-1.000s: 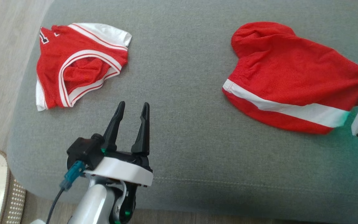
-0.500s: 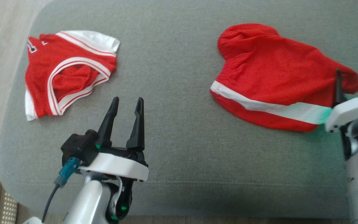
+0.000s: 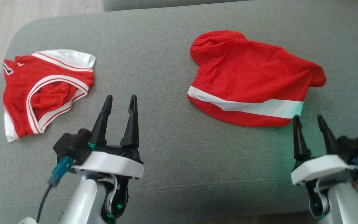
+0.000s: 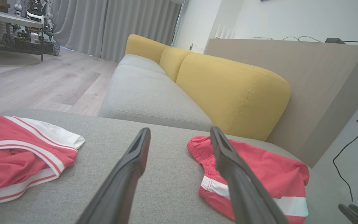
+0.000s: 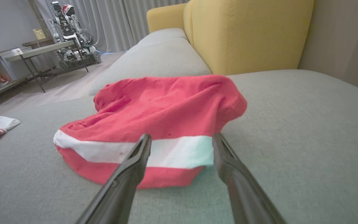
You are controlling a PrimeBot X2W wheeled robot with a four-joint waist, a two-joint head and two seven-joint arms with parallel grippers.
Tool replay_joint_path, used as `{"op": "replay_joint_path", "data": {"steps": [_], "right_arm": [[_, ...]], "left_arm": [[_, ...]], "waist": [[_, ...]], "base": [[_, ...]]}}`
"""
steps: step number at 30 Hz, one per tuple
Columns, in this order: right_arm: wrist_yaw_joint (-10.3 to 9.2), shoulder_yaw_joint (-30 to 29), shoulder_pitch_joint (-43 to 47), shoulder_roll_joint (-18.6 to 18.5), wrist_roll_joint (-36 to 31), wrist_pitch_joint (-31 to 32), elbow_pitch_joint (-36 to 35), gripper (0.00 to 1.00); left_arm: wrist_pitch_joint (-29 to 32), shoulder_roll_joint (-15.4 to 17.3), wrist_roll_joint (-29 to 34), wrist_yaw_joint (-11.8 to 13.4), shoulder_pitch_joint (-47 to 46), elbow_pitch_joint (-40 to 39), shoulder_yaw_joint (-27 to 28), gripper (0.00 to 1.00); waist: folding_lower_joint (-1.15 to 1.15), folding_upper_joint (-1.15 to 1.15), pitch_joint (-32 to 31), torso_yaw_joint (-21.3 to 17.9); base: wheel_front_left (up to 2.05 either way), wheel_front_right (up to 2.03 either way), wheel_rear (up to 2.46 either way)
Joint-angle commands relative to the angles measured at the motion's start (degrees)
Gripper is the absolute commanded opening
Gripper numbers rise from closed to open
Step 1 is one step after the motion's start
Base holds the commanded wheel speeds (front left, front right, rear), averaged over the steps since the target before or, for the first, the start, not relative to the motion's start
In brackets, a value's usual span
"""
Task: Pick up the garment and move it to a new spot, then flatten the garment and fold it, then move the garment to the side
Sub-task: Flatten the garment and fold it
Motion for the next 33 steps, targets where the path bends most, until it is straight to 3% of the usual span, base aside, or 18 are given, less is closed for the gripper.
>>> {"op": "replay_joint_path", "data": {"steps": [1,12,24,33], "right_arm": [[-0.01,1.61,-0.74,0.09,0.38,-0.56,-2.36,1.0],[-0.01,1.94,-1.38,0.49,0.63,-0.57,-4.21,1.0],[-0.01,2.8,-3.49,0.62,1.25,-0.57,-4.63,1.0],[-0.01,3.07,-4.8,0.67,1.98,-0.58,-4.7,1.0]], "left_arm": [[-0.44,0.14,-0.1,-0.21,-1.74,-1.76,2.26,1.0],[-0.44,0.14,-0.57,-1.44,-3.64,3.21,0.65,1.0],[-0.44,0.14,-0.76,-4.9,-19.09,26.19,-6.84,1.0],[-0.44,0.14,-1.76,-7.12,-28.7,38.77,-11.29,1.0]], "waist": [[0.0,0.0,0.06,-0.46],[0.0,0.0,1.85,-3.18],[0.0,0.0,6.88,-8.93],[0.0,0.0,9.01,-11.79]], "base": [[0.0,0.0,0.0],[0.0,0.0,0.0],[0.0,0.0,0.0],[0.0,0.0,0.0]]}}
